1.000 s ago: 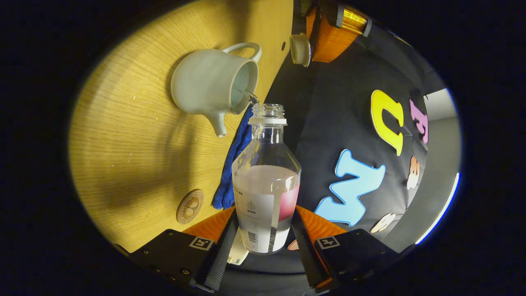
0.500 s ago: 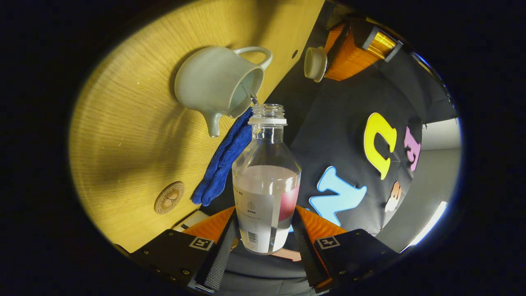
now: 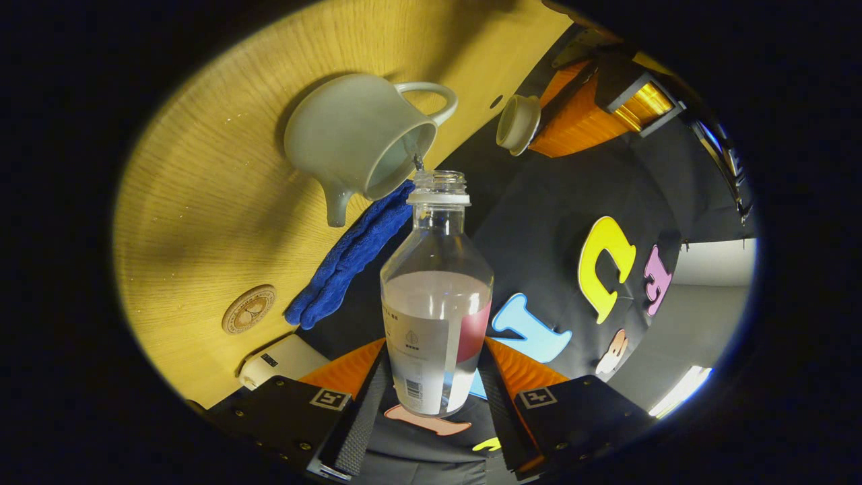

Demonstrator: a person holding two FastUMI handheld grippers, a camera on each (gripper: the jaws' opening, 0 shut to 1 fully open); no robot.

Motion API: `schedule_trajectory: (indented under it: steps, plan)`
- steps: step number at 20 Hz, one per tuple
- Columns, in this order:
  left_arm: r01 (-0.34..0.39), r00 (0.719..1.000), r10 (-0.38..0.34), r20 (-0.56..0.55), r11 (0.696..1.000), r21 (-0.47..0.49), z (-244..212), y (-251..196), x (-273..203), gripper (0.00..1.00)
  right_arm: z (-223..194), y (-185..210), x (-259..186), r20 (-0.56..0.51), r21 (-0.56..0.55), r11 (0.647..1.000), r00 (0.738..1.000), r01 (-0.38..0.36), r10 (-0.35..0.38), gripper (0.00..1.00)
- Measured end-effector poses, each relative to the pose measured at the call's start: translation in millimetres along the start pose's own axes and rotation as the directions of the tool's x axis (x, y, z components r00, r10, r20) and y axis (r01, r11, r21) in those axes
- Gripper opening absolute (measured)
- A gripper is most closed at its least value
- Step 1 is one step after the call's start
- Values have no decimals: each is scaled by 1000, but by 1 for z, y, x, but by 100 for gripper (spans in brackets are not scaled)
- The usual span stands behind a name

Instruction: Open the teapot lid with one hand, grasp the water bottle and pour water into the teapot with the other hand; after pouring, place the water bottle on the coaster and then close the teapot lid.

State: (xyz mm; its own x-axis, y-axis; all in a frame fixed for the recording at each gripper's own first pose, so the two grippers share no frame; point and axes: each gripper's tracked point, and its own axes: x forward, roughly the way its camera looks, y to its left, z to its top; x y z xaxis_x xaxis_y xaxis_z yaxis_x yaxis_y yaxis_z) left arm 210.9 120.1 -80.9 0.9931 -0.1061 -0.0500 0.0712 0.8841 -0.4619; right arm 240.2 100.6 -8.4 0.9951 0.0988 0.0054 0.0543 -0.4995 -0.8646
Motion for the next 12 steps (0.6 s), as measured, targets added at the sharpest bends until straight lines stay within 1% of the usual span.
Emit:
schedule_trajectory:
  steps: [5, 12]
  plan:
    - [5, 1000, -5, 5, 1000, -3, 2, 0, 0, 12, -4, -9, -5, 4, -47, 998, 999, 41, -41, 75]
    - [10, 1000, -10, 0, 1000, -2, 2, -1, 0, 13, -5, -10, -6, 9, -78, 996, 999, 52, -51, 75]
